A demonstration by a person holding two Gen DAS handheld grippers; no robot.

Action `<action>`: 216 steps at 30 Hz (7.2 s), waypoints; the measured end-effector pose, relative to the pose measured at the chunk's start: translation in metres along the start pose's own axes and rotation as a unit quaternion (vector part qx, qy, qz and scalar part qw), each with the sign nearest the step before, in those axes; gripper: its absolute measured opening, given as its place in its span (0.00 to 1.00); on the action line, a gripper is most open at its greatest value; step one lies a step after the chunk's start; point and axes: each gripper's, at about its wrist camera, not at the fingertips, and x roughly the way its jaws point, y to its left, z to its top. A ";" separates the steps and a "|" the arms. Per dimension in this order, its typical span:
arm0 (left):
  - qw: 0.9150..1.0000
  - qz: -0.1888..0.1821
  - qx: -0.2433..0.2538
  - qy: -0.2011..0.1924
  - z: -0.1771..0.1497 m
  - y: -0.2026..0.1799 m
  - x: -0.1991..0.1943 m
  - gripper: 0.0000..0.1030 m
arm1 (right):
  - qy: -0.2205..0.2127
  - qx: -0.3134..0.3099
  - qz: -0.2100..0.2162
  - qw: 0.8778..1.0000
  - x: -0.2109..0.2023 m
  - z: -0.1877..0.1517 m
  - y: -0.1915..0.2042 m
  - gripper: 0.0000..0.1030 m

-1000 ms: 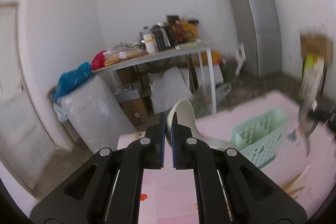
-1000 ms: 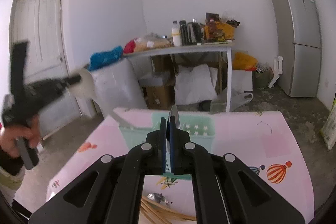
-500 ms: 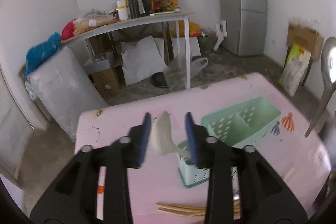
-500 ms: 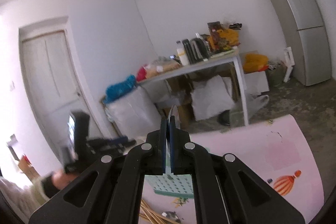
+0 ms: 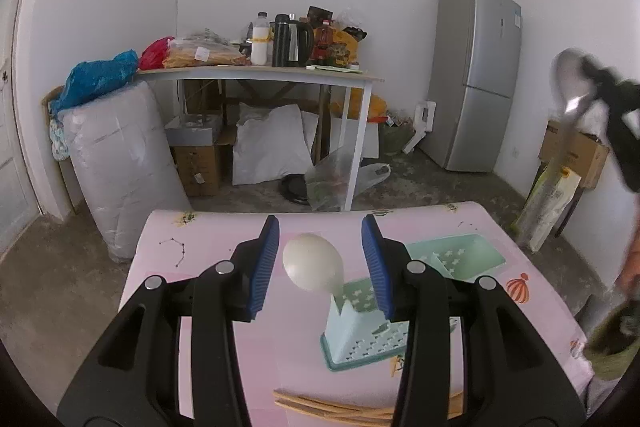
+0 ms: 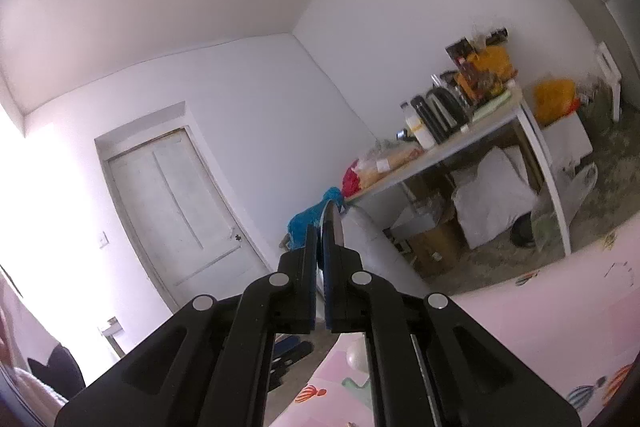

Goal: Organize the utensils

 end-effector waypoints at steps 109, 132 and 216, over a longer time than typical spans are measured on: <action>0.882 -0.221 -0.178 0.377 -0.147 -0.030 0.120 0.18 | 0.277 0.060 -0.206 0.937 -0.069 -0.237 -0.030 0.42; 0.977 -0.136 -0.038 0.159 -0.101 -0.046 0.047 0.00 | 0.288 -0.007 -0.233 0.929 -0.066 -0.242 -0.016 0.42; 0.978 0.080 0.160 -0.109 0.031 -0.074 -0.054 0.00 | 0.126 -0.036 -0.191 0.973 -0.101 -0.142 0.003 0.02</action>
